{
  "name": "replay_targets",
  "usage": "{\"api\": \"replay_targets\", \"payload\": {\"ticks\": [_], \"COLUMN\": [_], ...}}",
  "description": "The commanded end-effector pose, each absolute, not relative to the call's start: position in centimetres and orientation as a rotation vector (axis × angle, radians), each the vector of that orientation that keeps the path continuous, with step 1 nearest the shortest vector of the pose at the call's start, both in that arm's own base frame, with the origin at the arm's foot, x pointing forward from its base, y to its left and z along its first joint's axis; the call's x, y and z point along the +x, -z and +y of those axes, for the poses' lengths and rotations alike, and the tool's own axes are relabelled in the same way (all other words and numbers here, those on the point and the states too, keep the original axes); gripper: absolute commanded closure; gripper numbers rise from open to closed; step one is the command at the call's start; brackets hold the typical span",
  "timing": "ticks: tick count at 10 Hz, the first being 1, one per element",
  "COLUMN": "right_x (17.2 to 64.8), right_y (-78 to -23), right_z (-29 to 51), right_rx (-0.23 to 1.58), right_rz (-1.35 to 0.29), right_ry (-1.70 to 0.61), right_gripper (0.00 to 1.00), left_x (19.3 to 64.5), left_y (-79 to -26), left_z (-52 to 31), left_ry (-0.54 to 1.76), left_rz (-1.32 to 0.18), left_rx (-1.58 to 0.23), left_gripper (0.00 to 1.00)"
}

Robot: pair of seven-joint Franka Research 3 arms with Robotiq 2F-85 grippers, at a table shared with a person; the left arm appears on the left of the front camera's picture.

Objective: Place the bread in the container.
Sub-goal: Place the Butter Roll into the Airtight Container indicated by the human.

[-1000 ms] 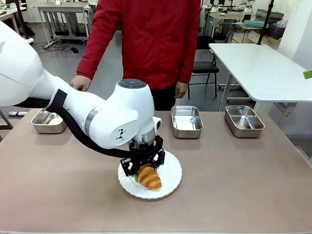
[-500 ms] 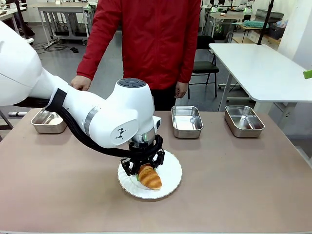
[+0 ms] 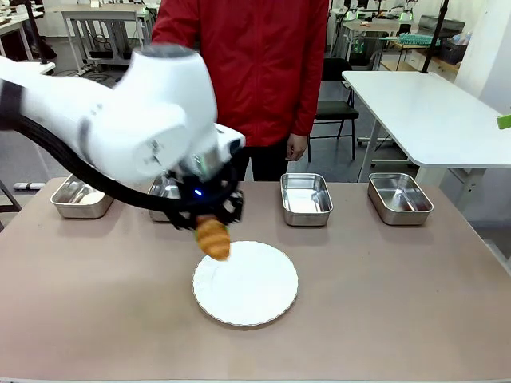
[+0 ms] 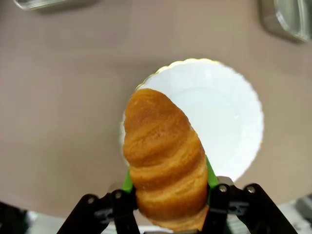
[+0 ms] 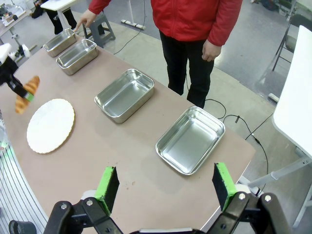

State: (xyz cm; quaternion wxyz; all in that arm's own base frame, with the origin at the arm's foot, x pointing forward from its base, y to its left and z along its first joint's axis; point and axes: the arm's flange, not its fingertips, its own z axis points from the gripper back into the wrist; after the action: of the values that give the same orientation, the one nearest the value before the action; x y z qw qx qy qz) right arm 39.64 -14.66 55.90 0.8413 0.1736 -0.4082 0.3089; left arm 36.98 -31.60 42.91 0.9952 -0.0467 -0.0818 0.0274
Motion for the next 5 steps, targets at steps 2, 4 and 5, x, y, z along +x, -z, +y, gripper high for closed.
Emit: {"api": "replay_targets", "payload": {"ticks": [2, 4, 5], "right_x": [39.7, 39.7, 39.7], "right_y": [-56.0, -56.0, -56.0], "right_z": [-14.6, -14.6, -14.6], "right_rx": [0.375, 0.375, 0.375], "right_rz": [-0.879, -0.879, -0.879], "right_ry": [-0.66, -0.66, -0.66], "right_gripper": [0.0, 0.0, 0.0], "left_x": [39.2, 40.2, 40.4], "left_y": [-46.1, -46.7, -46.5], "left_z": [-20.4, -15.2, -14.0], "left_ry": [0.164, 0.266, 0.281], "left_rz": [-0.19, -0.169, -0.178], "left_rx": [-0.001, -0.064, -0.11], "left_gripper": [0.44, 0.44, 0.44]}}
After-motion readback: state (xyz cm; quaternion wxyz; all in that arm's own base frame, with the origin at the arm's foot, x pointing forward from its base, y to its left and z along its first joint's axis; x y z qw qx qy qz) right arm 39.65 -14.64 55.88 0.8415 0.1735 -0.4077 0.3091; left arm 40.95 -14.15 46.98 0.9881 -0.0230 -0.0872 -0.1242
